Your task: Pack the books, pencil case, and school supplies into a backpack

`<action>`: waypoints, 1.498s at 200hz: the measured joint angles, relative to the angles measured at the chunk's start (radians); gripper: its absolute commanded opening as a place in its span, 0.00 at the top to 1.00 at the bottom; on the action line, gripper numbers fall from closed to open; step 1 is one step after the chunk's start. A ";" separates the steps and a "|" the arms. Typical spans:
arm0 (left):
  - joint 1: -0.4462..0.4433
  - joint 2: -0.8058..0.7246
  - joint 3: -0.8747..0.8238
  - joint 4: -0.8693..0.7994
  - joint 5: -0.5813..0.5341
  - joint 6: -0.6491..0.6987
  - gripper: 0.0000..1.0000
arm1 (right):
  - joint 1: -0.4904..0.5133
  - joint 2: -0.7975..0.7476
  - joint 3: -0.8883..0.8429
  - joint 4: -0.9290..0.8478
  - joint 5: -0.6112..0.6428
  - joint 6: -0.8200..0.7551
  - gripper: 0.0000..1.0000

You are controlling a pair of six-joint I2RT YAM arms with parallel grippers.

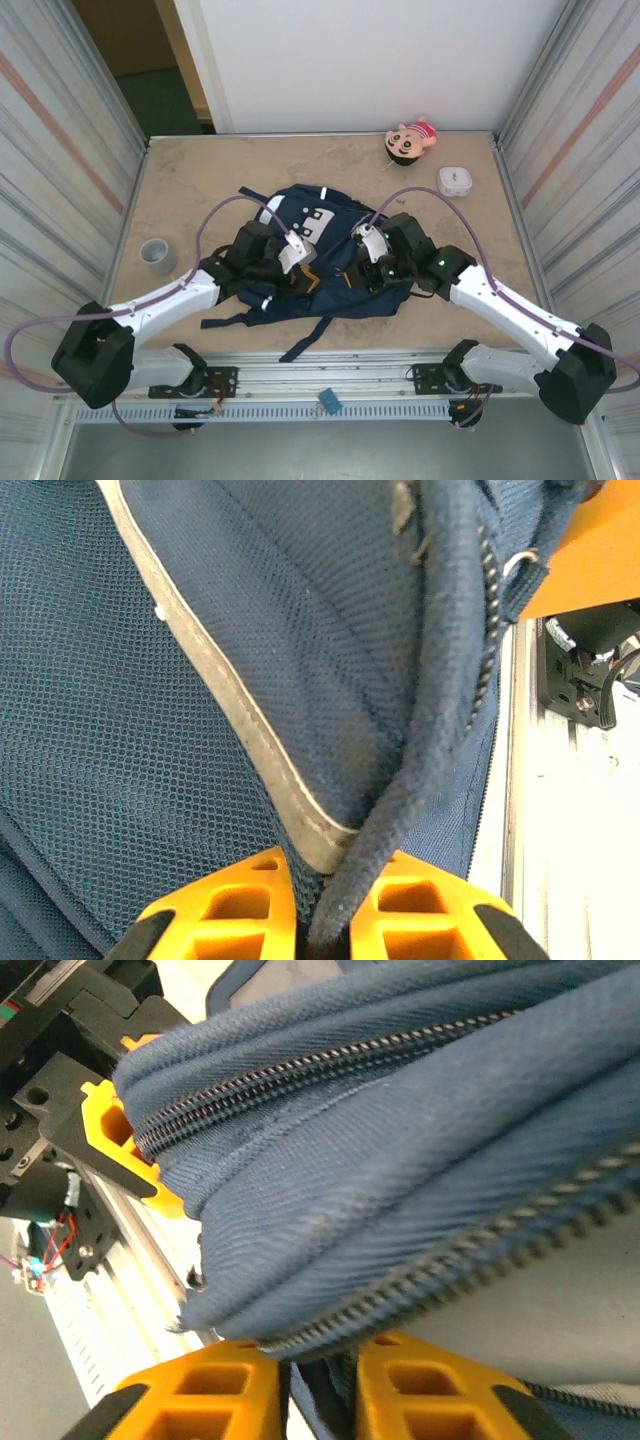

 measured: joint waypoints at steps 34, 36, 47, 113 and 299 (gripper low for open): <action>0.007 0.000 0.000 -0.026 0.012 0.002 0.99 | 0.012 0.008 0.000 0.013 -0.018 0.005 0.59; 0.007 0.000 0.000 -0.026 0.012 0.002 0.99 | 0.014 0.010 0.000 0.016 -0.020 0.003 0.58; 0.007 0.000 0.000 -0.026 0.015 0.002 0.99 | 0.025 0.025 0.000 0.040 -0.028 0.006 0.54; 0.011 0.000 0.000 -0.034 0.027 0.002 0.99 | 0.066 0.118 0.003 0.133 -0.056 0.005 0.52; 0.053 -0.051 -0.017 -0.072 0.000 -0.003 1.00 | -0.117 -0.025 -0.014 -0.009 -0.098 0.008 0.68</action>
